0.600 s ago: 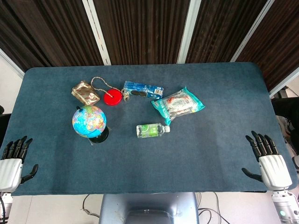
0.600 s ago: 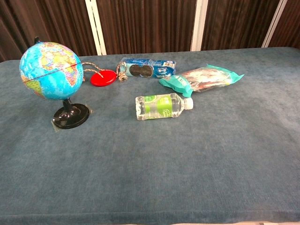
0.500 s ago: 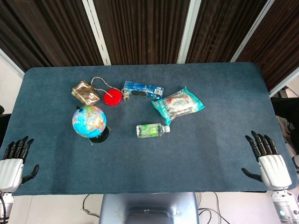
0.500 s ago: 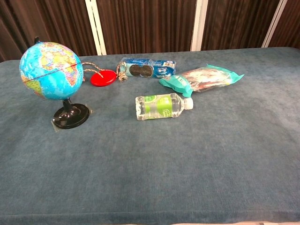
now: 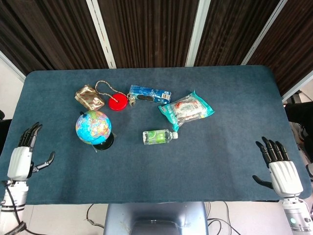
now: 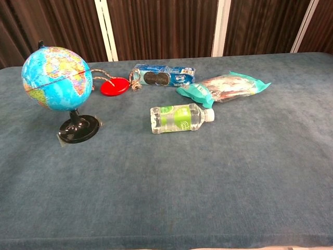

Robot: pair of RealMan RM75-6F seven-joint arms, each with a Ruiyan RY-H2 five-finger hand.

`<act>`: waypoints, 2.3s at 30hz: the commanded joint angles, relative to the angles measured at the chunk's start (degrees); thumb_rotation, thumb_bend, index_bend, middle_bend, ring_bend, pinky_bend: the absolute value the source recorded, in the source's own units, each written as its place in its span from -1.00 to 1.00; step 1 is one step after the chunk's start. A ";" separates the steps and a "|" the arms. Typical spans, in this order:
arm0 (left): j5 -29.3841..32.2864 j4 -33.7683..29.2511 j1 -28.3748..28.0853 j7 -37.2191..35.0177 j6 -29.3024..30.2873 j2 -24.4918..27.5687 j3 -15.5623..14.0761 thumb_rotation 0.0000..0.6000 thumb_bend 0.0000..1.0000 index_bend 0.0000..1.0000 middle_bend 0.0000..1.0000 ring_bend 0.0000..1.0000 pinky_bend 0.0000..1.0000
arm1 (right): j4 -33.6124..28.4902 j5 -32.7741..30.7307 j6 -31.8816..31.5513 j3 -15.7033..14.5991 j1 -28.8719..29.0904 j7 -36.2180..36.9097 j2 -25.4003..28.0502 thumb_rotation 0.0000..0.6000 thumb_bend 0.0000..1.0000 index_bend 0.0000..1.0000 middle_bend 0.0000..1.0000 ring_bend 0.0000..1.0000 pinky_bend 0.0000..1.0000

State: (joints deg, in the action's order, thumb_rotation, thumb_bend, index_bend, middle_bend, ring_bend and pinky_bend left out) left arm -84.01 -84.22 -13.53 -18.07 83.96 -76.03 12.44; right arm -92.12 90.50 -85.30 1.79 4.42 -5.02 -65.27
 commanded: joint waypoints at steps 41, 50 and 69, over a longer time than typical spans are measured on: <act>6.60 4.46 -13.38 10.96 -8.06 -12.77 3.40 0.59 -0.35 -1.00 -1.00 -1.00 -0.94 | -0.02 -2.94 2.56 0.66 1.47 -1.66 -0.77 1.00 -0.70 -1.00 -1.00 -1.00 -1.00; 7.54 4.73 -13.31 11.18 -7.97 -12.54 3.45 0.59 -0.35 -1.00 -1.00 -1.00 -0.94 | -0.09 -2.93 2.55 0.56 1.47 -1.79 -0.76 1.00 -0.70 -1.00 -1.00 -1.00 -1.00; 9.26 5.71 -12.25 10.11 -8.13 -11.63 3.06 0.60 -0.35 -1.00 -1.00 -1.00 -0.93 | -0.21 -2.89 2.23 0.48 1.32 -1.89 -0.67 1.00 -0.70 -1.00 -1.00 -1.00 -1.00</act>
State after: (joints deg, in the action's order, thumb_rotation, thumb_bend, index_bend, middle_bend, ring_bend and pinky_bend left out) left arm -74.83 -78.59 -25.82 -7.89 75.87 -87.68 15.47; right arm -92.34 87.61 -83.06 2.27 5.75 -6.91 -65.94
